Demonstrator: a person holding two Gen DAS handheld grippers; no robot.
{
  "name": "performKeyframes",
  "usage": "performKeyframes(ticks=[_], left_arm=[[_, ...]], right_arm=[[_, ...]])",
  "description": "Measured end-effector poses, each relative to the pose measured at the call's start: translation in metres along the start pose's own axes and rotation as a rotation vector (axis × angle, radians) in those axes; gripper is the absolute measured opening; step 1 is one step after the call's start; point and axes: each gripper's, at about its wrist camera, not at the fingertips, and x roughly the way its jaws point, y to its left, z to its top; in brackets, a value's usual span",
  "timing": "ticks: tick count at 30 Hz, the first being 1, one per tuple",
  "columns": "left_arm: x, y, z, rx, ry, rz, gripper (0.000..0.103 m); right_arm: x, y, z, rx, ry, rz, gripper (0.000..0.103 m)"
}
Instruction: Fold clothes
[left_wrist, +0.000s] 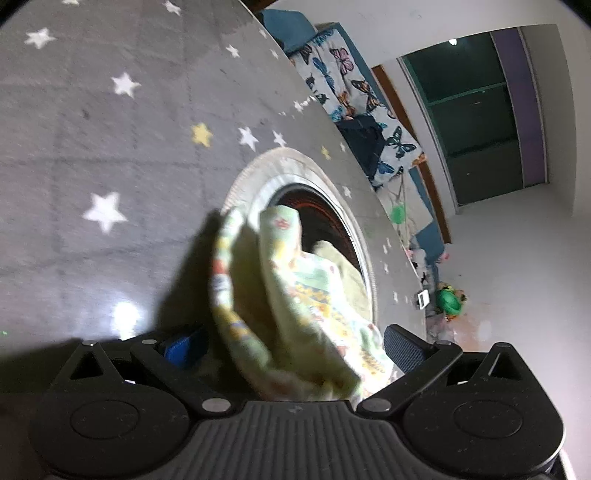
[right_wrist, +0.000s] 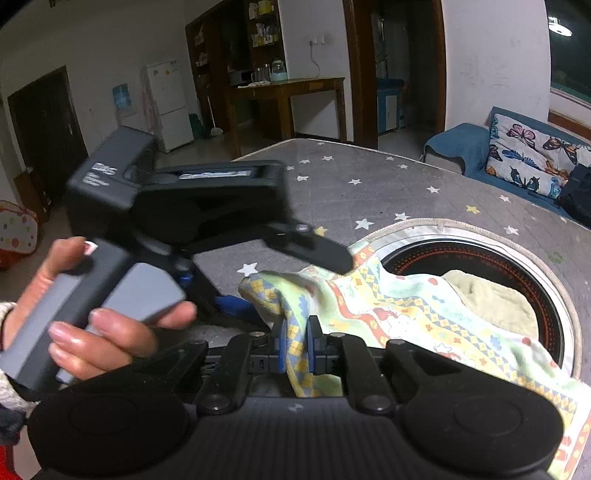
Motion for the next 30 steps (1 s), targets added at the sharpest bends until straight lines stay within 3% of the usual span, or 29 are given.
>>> performKeyframes(ticks=[2,8,13,15,18,20,22,30], left_arm=[[0.004,0.000,-0.001,-0.007,0.005,-0.018,0.101],[0.014,0.005,-0.012,-0.001,0.023,-0.061,0.074],[0.021,0.014,-0.018,0.002,0.035,-0.046,0.035],[0.020,0.016,-0.020,0.014,0.029,-0.033,0.026],[0.019,0.019,-0.021,0.027,0.026,-0.029,0.022],[0.018,0.019,-0.021,0.035,0.025,-0.030,0.022],[0.018,0.019,-0.022,0.043,0.023,-0.027,0.022],[0.014,0.016,-0.021,0.078,0.019,-0.008,0.023]], right_arm=[[-0.002,-0.002,0.000,0.005,-0.008,0.006,0.010],[-0.014,-0.001,-0.008,0.002,-0.018,0.037,0.009],[-0.015,0.001,-0.017,-0.013,0.000,0.057,0.011],[-0.018,0.000,-0.020,-0.013,0.006,0.070,0.014],[-0.030,-0.003,-0.026,-0.003,-0.002,0.074,0.016],[-0.040,-0.011,-0.030,0.017,-0.010,0.057,0.029],[-0.049,-0.022,-0.035,0.040,-0.018,0.009,0.039],[-0.069,-0.108,-0.058,0.225,-0.009,-0.284,0.045]])
